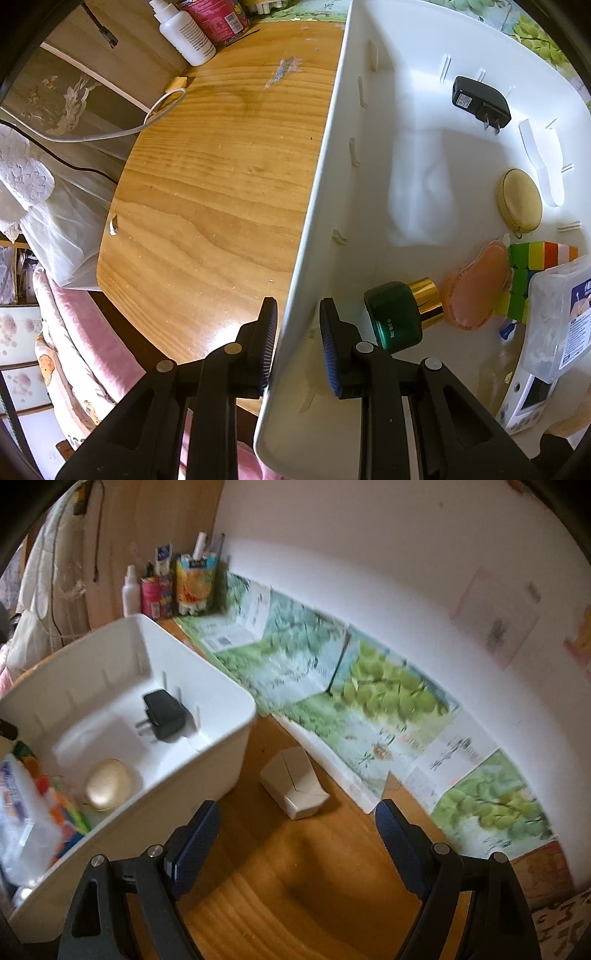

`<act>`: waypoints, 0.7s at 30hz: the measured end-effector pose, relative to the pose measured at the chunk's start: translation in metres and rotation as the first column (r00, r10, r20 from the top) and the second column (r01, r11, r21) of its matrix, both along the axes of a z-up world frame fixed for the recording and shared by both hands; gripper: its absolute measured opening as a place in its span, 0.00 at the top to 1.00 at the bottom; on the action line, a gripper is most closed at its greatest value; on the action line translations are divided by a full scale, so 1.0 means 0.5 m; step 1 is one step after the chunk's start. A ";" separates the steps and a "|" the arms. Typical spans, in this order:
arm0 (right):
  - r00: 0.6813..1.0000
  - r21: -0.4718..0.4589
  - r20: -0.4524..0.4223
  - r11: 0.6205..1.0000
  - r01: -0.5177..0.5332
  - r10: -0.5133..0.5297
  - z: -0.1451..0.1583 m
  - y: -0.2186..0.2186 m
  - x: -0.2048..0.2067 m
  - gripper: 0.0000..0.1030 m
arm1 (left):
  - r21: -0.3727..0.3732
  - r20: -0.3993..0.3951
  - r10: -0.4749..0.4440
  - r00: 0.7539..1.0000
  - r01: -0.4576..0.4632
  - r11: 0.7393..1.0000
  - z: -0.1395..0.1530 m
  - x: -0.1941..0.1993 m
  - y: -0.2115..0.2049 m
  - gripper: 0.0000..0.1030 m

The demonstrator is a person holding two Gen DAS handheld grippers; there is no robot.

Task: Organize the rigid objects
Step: 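Grasp the beige folded paper piece with the right gripper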

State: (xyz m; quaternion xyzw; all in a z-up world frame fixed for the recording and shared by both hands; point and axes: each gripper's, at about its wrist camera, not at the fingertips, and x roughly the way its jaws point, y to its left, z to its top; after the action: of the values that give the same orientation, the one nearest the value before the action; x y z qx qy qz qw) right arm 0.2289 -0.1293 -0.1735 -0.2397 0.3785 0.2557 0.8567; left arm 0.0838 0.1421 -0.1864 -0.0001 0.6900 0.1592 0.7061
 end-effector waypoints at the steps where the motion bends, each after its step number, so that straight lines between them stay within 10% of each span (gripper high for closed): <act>1: 1.000 -0.002 -0.005 1.000 0.002 -0.002 -0.011 0.001 0.008 0.16 | 0.000 -0.002 0.001 1.000 -0.001 1.000 0.000 0.001 0.000 0.74; 21: 0.996 0.007 -0.021 0.996 0.087 -0.087 -0.111 0.019 0.101 0.22 | -0.008 -0.028 0.032 0.999 -0.032 0.999 -0.011 0.010 0.005 0.74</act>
State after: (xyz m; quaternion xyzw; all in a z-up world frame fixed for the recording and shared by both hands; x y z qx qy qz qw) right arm 0.2793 -0.1196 -0.2290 -0.2168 0.3963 0.2222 0.8640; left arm 0.0887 0.1448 -0.1919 -0.0119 0.7004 0.1678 0.6937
